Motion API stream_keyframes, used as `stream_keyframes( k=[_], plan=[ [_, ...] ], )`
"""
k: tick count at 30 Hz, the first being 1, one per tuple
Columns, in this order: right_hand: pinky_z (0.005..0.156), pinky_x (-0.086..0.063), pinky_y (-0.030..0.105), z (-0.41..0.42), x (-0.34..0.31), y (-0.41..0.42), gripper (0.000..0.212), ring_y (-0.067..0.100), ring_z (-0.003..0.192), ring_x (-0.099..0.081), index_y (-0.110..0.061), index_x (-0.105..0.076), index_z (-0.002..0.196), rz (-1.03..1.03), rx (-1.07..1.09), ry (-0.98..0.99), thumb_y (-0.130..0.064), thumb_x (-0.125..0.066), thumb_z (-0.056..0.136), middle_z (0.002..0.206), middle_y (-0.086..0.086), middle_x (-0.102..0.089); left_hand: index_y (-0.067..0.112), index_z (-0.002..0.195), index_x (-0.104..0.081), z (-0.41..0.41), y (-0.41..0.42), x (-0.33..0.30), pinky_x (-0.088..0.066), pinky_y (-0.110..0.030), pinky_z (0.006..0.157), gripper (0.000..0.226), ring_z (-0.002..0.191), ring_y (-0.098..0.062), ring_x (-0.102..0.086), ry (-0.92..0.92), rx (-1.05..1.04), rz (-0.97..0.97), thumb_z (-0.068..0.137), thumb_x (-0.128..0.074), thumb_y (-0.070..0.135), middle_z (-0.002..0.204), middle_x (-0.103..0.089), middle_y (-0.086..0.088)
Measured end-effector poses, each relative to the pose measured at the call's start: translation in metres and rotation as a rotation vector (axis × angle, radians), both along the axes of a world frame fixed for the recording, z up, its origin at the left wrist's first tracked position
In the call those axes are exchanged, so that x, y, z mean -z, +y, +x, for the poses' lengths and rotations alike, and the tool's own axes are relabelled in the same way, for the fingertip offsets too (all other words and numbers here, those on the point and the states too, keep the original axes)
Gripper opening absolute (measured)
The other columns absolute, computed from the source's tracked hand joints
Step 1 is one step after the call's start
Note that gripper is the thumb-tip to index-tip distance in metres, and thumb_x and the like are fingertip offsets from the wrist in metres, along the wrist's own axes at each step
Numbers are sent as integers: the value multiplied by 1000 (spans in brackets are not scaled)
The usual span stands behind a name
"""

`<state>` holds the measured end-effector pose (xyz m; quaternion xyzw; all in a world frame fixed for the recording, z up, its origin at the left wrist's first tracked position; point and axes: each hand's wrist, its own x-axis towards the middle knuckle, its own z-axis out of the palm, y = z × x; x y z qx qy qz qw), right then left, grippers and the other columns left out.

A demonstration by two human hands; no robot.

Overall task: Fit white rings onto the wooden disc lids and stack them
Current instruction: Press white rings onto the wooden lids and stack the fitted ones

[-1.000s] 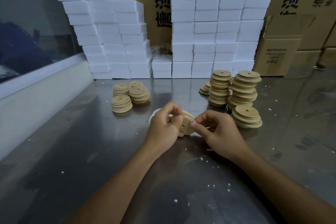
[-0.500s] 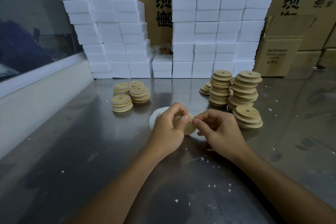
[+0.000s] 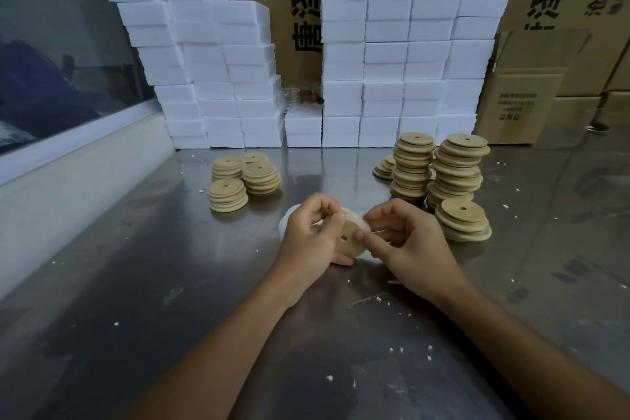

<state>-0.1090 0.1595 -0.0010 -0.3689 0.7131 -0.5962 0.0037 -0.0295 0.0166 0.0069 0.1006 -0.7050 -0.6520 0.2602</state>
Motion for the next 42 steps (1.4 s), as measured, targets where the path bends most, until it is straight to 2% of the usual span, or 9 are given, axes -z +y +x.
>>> stream_keyframes(
  k=[6, 10, 14, 22, 26, 30, 36, 38, 42],
  plan=[
    [69, -60, 26, -1, 0, 1, 16, 11, 75, -74, -15, -70, 89, 11, 2, 40, -9, -81, 80, 82, -1, -75, 19, 82, -58, -1, -3, 2, -59, -40, 50, 15, 74, -20, -64, 36, -56, -225, 93, -58, 9, 90, -60, -5],
    [68, -60, 28, 0, 0, 1, 13, 9, 76, -73, -13, -69, 86, 26, 13, 50, -8, -80, 82, 81, -1, -74, 21, 85, -61, -1, -4, 3, -58, -52, 65, 9, 85, -23, -63, 69, -35, -381, 89, -63, 13, 87, -63, 8],
    [64, -57, 24, 1, -1, 0, 16, 10, 74, -72, -16, -67, 88, -32, 0, 22, -9, -80, 82, 81, -3, -74, 20, 87, -61, -1, -3, 3, -56, -57, 71, 12, 88, -23, -63, 57, -17, -391, 91, -61, 8, 86, -63, 9],
    [70, -61, 36, 0, -2, 2, 7, 10, 78, -72, -18, -73, 85, 59, 11, 66, -17, -80, 83, 81, -4, -74, 14, 83, -60, 1, -1, 0, -55, -57, 73, 12, 86, -27, -61, 58, -26, -365, 90, -62, 4, 83, -62, 1],
    [74, -62, 36, -2, -3, 3, 8, 6, 79, -72, -20, -73, 85, 95, 33, 101, -17, -80, 82, 81, -6, -75, 14, 80, -60, 2, -1, -3, -59, -52, 61, 17, 76, -35, -63, 34, -65, -213, 90, -60, 1, 96, -61, -17],
    [78, -62, 39, -3, 0, 3, 14, 8, 81, -73, -19, -70, 88, 97, 23, 79, -12, -81, 82, 84, -4, -76, 15, 78, -56, 4, -3, -5, -60, -42, 56, 22, 84, -27, -65, 12, -25, 42, 93, -57, -1, 99, -60, -10],
    [63, -53, 23, 2, 2, -3, 43, 9, 72, -70, -35, -51, 100, 70, -96, 17, -10, -80, 81, 91, -5, -73, 14, 84, -51, 0, -2, -4, -58, -57, 67, 18, 90, -45, -68, 5, 68, 332, 98, -49, 2, 109, -64, -26],
    [62, -52, 26, 2, 3, -4, 38, 12, 67, -68, -33, -52, 99, 50, -58, 41, -9, -77, 84, 87, -5, -72, 16, 83, -52, 1, -3, -2, -59, -49, 59, 19, 81, -35, -70, -1, 73, 257, 98, -51, 4, 104, -65, -20],
    [69, -57, 32, 2, 2, -2, 26, 14, 79, -69, -27, -63, 100, 47, 1, 149, -7, -73, 87, 88, -6, -72, 18, 83, -57, 0, -4, 2, -58, -49, 52, 16, 68, -19, -62, -4, -65, -201, 93, -59, 6, 90, -61, -8]
  ],
)
